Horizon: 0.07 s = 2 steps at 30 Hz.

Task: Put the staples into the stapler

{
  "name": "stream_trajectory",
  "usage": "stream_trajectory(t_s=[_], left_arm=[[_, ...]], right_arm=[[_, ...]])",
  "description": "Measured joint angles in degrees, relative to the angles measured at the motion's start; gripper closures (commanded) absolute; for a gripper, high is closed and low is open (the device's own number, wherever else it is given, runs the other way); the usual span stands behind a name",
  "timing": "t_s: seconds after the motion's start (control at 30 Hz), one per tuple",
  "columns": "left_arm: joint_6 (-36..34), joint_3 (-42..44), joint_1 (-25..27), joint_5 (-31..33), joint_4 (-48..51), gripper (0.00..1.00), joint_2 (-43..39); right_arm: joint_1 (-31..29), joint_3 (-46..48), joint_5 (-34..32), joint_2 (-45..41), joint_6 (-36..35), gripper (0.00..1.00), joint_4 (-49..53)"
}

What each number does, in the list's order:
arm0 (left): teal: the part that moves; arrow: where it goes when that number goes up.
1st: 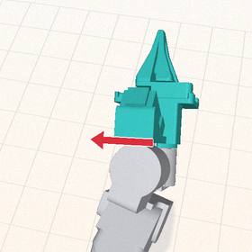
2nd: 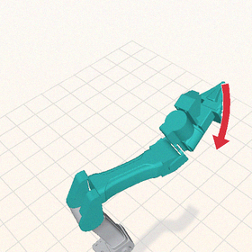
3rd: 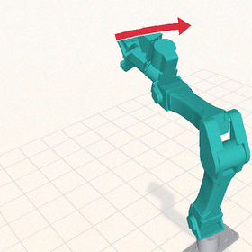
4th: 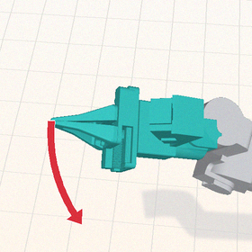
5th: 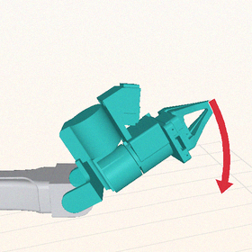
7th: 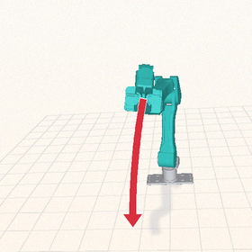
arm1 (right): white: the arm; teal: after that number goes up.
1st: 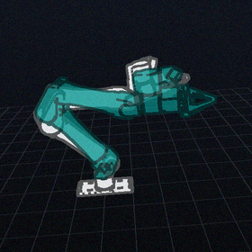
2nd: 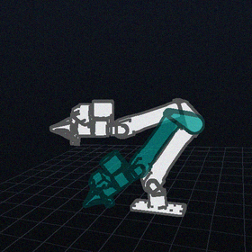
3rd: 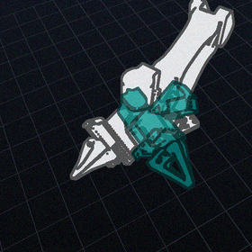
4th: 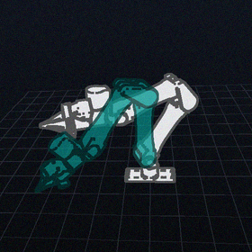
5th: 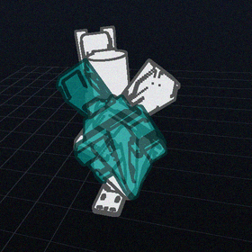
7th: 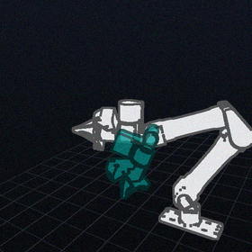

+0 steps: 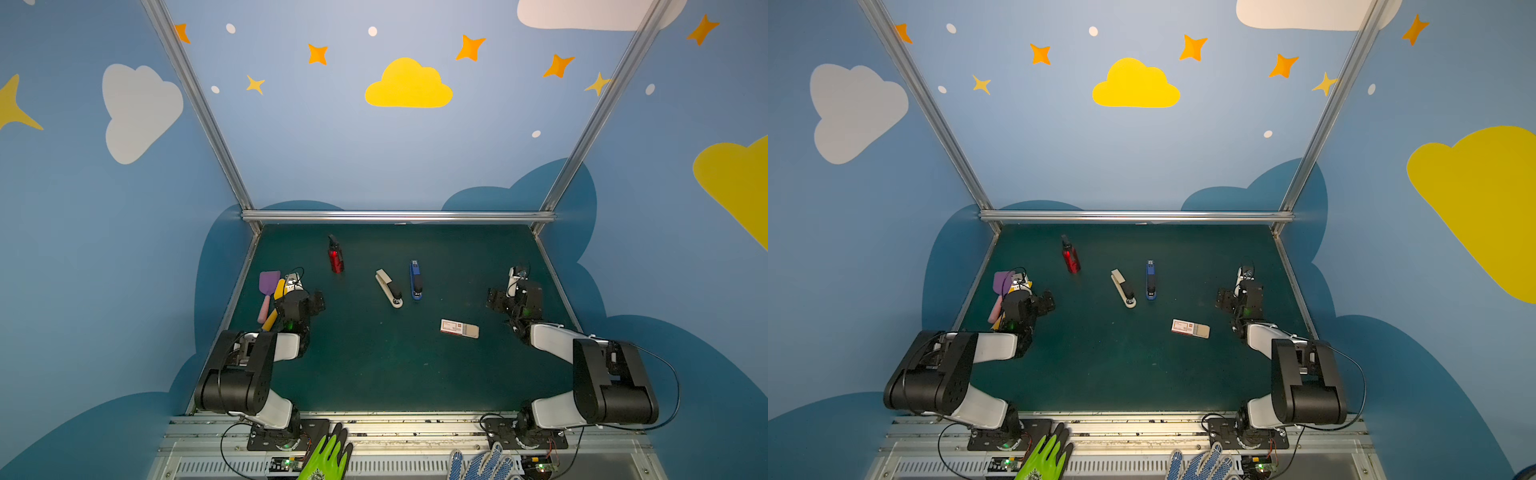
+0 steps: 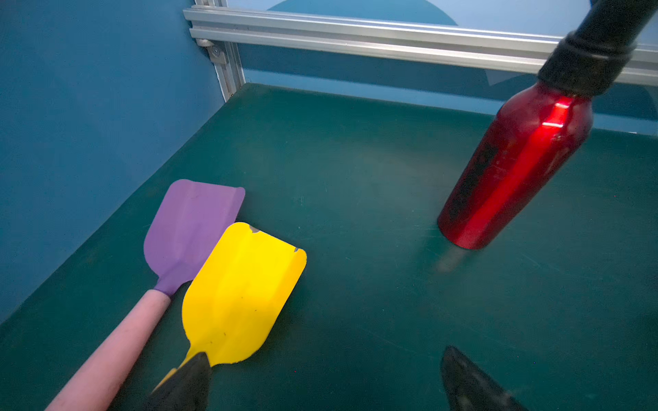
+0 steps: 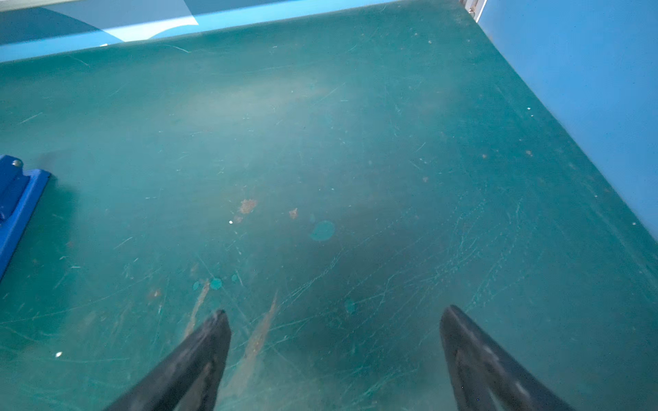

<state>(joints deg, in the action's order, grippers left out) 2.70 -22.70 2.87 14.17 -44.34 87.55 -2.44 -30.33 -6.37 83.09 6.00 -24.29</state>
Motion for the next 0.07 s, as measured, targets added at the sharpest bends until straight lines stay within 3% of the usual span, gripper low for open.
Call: stream_trajectory(t_s=[0.07], left_arm=[[0.0,0.0,0.0,0.0,0.0,0.0,0.0]], right_arm=[[0.0,0.0,0.1,0.0,0.0,0.08,0.2]])
